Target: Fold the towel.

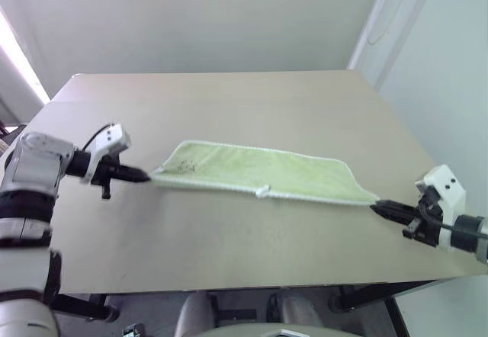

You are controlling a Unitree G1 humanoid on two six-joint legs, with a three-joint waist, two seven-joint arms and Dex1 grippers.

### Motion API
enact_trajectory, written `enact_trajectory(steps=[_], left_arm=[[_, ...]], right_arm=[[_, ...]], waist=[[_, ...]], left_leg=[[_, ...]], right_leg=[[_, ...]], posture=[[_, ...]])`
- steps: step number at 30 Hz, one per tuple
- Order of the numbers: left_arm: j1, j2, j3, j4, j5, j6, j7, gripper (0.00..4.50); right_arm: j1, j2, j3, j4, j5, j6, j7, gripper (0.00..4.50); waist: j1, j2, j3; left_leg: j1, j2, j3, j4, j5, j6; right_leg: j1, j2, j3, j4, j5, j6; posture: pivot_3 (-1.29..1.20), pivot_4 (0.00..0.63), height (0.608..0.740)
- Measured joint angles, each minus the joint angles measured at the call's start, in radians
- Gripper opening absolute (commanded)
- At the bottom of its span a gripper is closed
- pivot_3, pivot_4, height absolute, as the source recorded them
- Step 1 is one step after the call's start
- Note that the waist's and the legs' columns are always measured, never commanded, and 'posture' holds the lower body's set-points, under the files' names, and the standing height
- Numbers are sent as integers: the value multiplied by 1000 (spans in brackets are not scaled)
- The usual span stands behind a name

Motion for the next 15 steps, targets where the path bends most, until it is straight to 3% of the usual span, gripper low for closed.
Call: enact_trajectory(steps=[4,5,6,7,8,9,10,12,15], left_arm=[[111,85,33,-202,-78,134,4,0],[133,107,39,-245,-98,160,7,0],[148,121,44,-273,-112,178,10,0],[158,136,47,-294,-125,195,15,0],[156,152,52,-314,-139,208,22,0],[163,163,66,-331,-149,218,27,0],[181,177,70,-339,-165,233,29,0],[195,188,70,-347,-185,253,37,0],[176,185,60,-343,-191,260,67,0]], right_arm=[[23,-4,-8,-9,-1,0,2,32],[27,-7,-9,-9,-1,0,3,32],[32,-9,-9,-10,-1,0,3,32],[41,-9,-10,-15,-1,0,5,32],[60,-13,-14,-29,-1,1,9,32],[65,-21,-15,-35,-1,1,13,32],[72,-27,-19,-44,-1,0,18,32],[97,-29,-22,-59,-1,-1,24,32],[106,-29,-22,-69,0,1,23,32]], waist=[[2,2,1],[2,8,2],[0,21,0],[10,43,-5],[16,32,-10],[24,16,-11],[29,8,-7],[36,6,-5],[25,18,-6]], left_leg=[[9,1,-2,-1,-2,-4],[11,3,-7,-5,-3,-4],[6,9,-16,-9,-3,-4],[-12,30,-20,-19,-3,-4],[-17,35,-1,-29,-2,-4],[-1,28,20,-32,0,-2],[9,6,23,-31,2,0],[22,-3,13,-35,3,-2],[30,-6,0,-35,4,-3]], right_leg=[[6,-1,-4,-6,0,0],[14,2,-9,-20,4,0],[24,13,-15,-51,23,0],[39,30,-19,-73,47,-6],[41,16,-25,-24,13,-12],[54,3,-20,9,-55,1],[47,-7,-9,28,-81,1],[55,-14,-13,28,-88,-3],[69,-12,-16,23,-87,-2]], posture=[[0,0,683],[0,0,683],[0,0,683],[0,0,683],[0,0,683],[0,0,683],[0,0,683],[0,0,683],[0,0,683]])
